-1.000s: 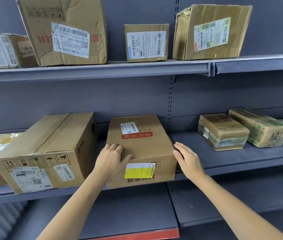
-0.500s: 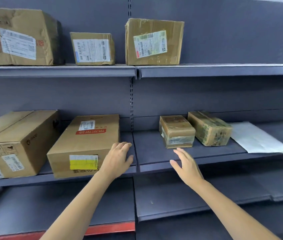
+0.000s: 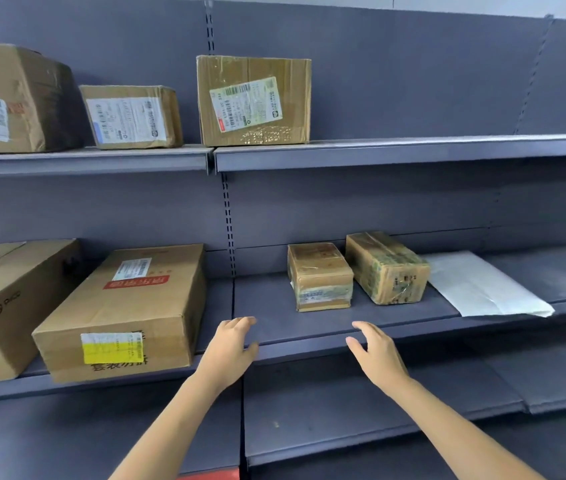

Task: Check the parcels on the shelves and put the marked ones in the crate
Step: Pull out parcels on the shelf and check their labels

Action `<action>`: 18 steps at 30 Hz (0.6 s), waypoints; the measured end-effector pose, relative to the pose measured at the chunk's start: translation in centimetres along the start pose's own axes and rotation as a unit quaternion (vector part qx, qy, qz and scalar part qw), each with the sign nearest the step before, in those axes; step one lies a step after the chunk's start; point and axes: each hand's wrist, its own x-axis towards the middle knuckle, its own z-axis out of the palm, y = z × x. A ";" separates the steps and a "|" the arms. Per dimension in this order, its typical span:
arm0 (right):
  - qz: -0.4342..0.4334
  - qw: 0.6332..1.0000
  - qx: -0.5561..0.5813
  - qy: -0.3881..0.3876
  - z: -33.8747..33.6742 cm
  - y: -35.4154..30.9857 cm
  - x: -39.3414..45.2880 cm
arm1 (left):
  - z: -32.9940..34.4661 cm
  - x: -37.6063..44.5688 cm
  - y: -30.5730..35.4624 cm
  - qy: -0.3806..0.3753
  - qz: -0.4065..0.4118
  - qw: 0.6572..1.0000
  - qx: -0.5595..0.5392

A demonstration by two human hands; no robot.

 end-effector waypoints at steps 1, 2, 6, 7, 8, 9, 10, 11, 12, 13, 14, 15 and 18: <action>0.002 1.000 -0.003 -0.001 0.1 0.0 0.6 | 0.2 0.7 -0.2 0.004 -0.003 1.000 -0.009; 0.003 1.000 -0.005 -0.002 0.2 0.0 1.2 | 0.5 1.3 -0.3 0.008 -0.006 1.000 -0.018; 0.028 0.999 0.027 0.026 0.4 0.3 4.1 | 2.0 4.2 -0.2 0.001 -0.009 0.999 -0.046; 0.040 0.998 0.037 0.037 0.4 0.6 4.9 | 2.4 5.1 -0.1 -0.005 -0.010 0.999 -0.051; 0.055 0.996 0.047 0.046 0.3 0.9 5.6 | 2.8 6.0 0.1 -0.009 -0.011 0.998 -0.057; 0.070 0.995 0.056 0.053 0.2 1.2 6.3 | 3.2 7.0 0.2 -0.013 -0.012 0.998 -0.062; 0.082 0.993 0.065 0.060 0.1 1.5 7.1 | 3.5 7.9 0.5 -0.016 -0.011 0.998 -0.066; 0.088 0.991 0.070 0.068 0.0 1.9 8.0 | 3.8 9.0 0.8 -0.016 -0.011 0.998 -0.067; 0.091 0.990 0.074 0.073 0.0 2.3 8.9 | 4.1 10.2 1.3 -0.014 -0.013 0.997 -0.069; 0.090 0.990 0.079 0.077 0.0 2.7 9.9 | 4.4 11.3 1.8 -0.011 -0.017 0.997 -0.076; 0.091 0.989 0.085 0.076 -0.1 3.0 10.9 | 4.7 12.5 2.3 -0.006 -0.023 0.996 -0.089; 0.090 0.989 0.091 0.073 -0.1 3.3 11.9 | 5.0 13.7 2.8 -0.001 -0.032 0.994 -0.105; 0.086 0.989 0.109 0.056 0.5 4.0 14.9 | 6.1 17.0 4.2 0.012 -0.070 0.986 -0.149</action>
